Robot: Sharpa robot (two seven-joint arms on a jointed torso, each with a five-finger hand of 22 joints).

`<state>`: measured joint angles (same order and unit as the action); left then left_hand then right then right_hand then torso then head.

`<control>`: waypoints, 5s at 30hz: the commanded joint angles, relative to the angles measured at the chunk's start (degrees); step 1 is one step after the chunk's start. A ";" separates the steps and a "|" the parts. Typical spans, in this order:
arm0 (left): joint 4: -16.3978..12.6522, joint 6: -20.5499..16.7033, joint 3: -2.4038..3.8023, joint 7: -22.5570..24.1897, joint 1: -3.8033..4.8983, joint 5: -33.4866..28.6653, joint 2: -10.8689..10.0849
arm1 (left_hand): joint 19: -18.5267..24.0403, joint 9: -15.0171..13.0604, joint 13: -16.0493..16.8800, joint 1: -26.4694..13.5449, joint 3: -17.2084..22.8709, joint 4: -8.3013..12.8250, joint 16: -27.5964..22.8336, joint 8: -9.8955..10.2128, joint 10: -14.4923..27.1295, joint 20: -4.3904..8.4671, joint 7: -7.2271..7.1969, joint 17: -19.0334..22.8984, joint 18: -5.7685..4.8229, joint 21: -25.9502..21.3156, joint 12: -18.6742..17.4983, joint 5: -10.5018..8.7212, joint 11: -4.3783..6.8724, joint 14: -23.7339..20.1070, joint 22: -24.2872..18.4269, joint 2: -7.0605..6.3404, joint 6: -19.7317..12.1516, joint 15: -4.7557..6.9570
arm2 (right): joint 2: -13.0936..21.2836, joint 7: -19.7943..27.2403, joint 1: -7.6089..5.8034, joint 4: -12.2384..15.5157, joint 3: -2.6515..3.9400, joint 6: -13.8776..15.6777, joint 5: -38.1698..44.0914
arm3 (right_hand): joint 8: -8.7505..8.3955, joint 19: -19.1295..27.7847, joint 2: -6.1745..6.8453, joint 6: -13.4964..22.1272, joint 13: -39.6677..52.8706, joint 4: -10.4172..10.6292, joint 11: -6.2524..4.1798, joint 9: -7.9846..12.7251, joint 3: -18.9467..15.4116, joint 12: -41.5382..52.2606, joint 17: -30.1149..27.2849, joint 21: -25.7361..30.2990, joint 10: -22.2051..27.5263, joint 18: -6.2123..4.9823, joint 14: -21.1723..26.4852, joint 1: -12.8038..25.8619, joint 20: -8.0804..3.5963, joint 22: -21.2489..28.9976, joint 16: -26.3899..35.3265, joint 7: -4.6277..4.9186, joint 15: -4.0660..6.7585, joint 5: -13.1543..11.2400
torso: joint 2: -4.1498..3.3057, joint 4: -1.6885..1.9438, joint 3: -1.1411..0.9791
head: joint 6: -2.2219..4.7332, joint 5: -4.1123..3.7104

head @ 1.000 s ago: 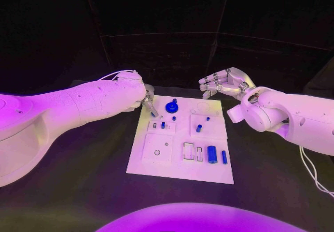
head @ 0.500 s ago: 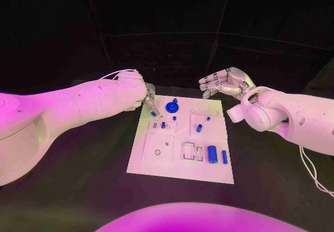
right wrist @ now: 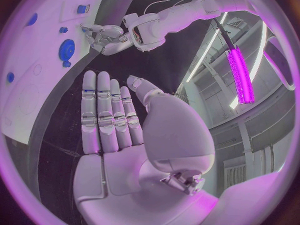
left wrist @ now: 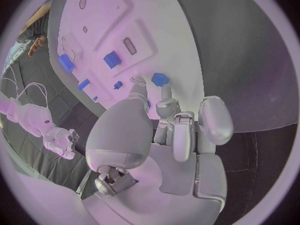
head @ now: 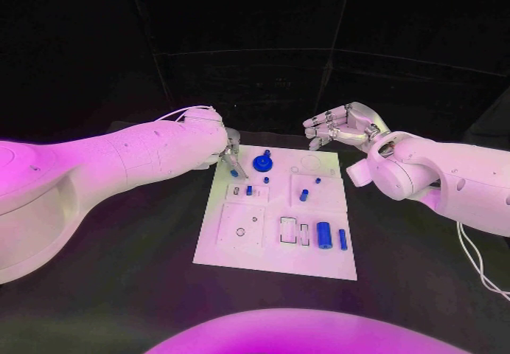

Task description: Assemble the parts on the task board

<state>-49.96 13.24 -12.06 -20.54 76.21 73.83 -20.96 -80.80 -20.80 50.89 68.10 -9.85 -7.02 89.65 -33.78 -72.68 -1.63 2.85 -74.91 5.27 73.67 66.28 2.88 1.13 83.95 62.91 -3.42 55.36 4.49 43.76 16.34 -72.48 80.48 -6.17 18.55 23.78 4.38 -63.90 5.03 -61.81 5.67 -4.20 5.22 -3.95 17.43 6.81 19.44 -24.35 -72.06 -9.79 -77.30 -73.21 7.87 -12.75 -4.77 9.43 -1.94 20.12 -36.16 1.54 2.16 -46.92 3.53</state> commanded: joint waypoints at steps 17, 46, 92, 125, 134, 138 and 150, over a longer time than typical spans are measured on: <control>0.79 1.49 -0.02 -1.45 0.02 0.34 0.26 | 0.21 -0.32 -0.07 1.62 -0.50 0.38 0.35 -0.53 0.64 0.21 0.14 -15.09 -0.03 -0.42 -0.38 -0.22 0.04 6.05 -0.03 0.33 -0.69 0.24 | -0.36 0.48 -0.11 -0.16 0.04 -0.48 0.03 | -0.32 -0.46 -0.22 0.17 -0.06 0.21 0.20 0.02 0.28 -0.20 -0.09 0.29 -0.24 -0.69 -0.52 0.35 -0.07 0.10 0.24 0.28 -0.07 0.14 | -0.03 0.04 0.06 | -0.15 -0.18; 0.55 1.91 -0.48 -0.63 -0.29 0.34 0.77 | 0.35 -0.94 -0.50 6.02 -0.99 2.65 0.35 -1.15 1.15 0.03 0.42 -15.09 -0.02 -0.66 -0.69 -0.22 -0.18 6.05 -0.10 1.76 -1.51 0.00 | -0.37 0.47 -0.11 -0.17 0.04 -0.57 0.03 | -0.31 -0.59 -0.34 0.16 -0.13 0.30 0.17 0.01 0.39 -0.19 -0.14 0.45 -0.25 -0.70 -0.60 0.38 -0.08 0.22 0.31 0.26 -0.05 0.25 | -0.01 0.06 0.01 | -0.31 -0.21; -2.71 3.41 -0.59 2.58 -0.12 0.26 -1.83 | 0.79 2.03 -5.78 12.08 16.67 6.16 0.35 3.53 4.48 -0.58 1.40 -15.09 0.03 -1.06 -5.73 -0.17 -0.94 6.05 -0.02 13.82 -3.83 -0.69 | -0.10 0.52 -0.11 -0.05 0.04 -0.88 0.03 | -0.34 -0.84 -0.48 0.29 -0.34 0.97 0.25 0.03 0.43 -0.21 -0.27 0.98 -0.16 -0.67 -0.71 1.12 0.00 0.62 0.55 0.31 -0.13 0.71 | 0.03 0.03 0.03 | 0.03 -0.02; -2.67 4.85 -0.57 3.44 0.18 -1.86 -2.59 | 1.19 1.37 -7.07 -0.96 51.94 8.21 0.35 2.17 5.35 -1.50 2.44 -15.09 0.17 -1.17 -6.09 -0.19 -1.82 6.05 0.45 2.69 -4.75 -1.51 | -0.19 0.33 -0.11 -0.19 0.04 -1.21 0.03 | -0.36 -0.93 -0.44 0.36 -0.42 1.21 0.26 0.03 0.43 -0.21 -0.32 1.22 -0.11 -0.68 -0.73 1.38 0.04 0.79 0.63 0.32 -0.15 1.01 | 0.01 0.02 0.03 | 0.06 0.26; -3.44 2.16 -0.41 4.53 0.63 -3.94 -3.79 | 1.27 1.19 -6.82 -1.56 52.44 8.34 0.35 1.87 5.14 -1.49 2.42 -15.09 0.22 -1.32 -5.82 -0.20 -1.79 6.05 0.24 2.24 -4.75 -1.49 | -0.08 0.32 -0.11 -0.20 0.04 -1.25 0.03 | -0.36 -0.93 -0.44 0.36 -0.42 1.21 0.26 0.03 0.43 -0.21 -0.32 1.22 -0.11 -0.68 -0.73 1.38 0.04 0.79 0.63 0.32 -0.15 1.01 | 0.08 0.14 0.06 | 0.12 0.09; -4.55 0.05 0.57 5.25 1.61 -7.27 -5.24 | 1.46 0.84 -6.85 -5.14 49.25 7.32 0.28 1.22 4.69 -1.49 2.35 -14.92 0.35 -1.78 -5.48 -0.20 -1.88 6.00 -0.41 -1.45 -4.40 -1.53 | -0.07 0.33 -0.11 -0.35 0.04 -1.28 0.03 | -0.36 -0.93 -0.44 0.36 -0.42 1.21 0.26 0.03 0.43 -0.21 -0.32 1.22 -0.11 -0.68 -0.73 1.38 0.04 0.79 0.63 0.32 -0.15 1.01 | 0.09 0.14 -0.01 | 0.35 0.18; -6.59 -2.10 3.24 5.26 4.85 -11.15 -9.18 | 0.97 1.23 -5.54 -11.70 32.69 3.15 0.35 1.25 3.44 -1.02 1.72 -15.09 0.34 -1.86 -3.69 -0.22 -1.28 6.05 -0.24 -7.54 -3.32 -0.97 | -0.06 0.29 -0.11 -0.85 0.04 -1.31 0.03 | -0.36 -0.93 -0.44 0.36 -0.42 1.21 0.26 0.03 0.43 -0.21 -0.32 1.22 -0.11 -0.68 -0.73 1.38 0.04 0.79 0.63 0.32 -0.15 1.01 | -0.01 0.05 0.03 | 0.92 0.67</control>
<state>-56.43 12.55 -8.85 -16.36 80.95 64.84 -30.07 -79.69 -19.61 45.31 56.14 23.46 -3.81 89.64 -32.41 -69.11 -2.95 4.73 -74.91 5.27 72.12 62.34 2.66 -0.40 83.95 62.60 -11.23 51.88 3.26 43.70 16.33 -72.48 79.61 -6.17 17.70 23.78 4.38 -64.32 4.73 -61.59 5.34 -3.32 5.22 -3.95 18.00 6.81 19.18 -23.45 -72.06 -9.79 -77.50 -72.44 7.88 -12.01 -4.52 9.64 -2.14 20.98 -36.09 1.68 2.18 -46.09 4.09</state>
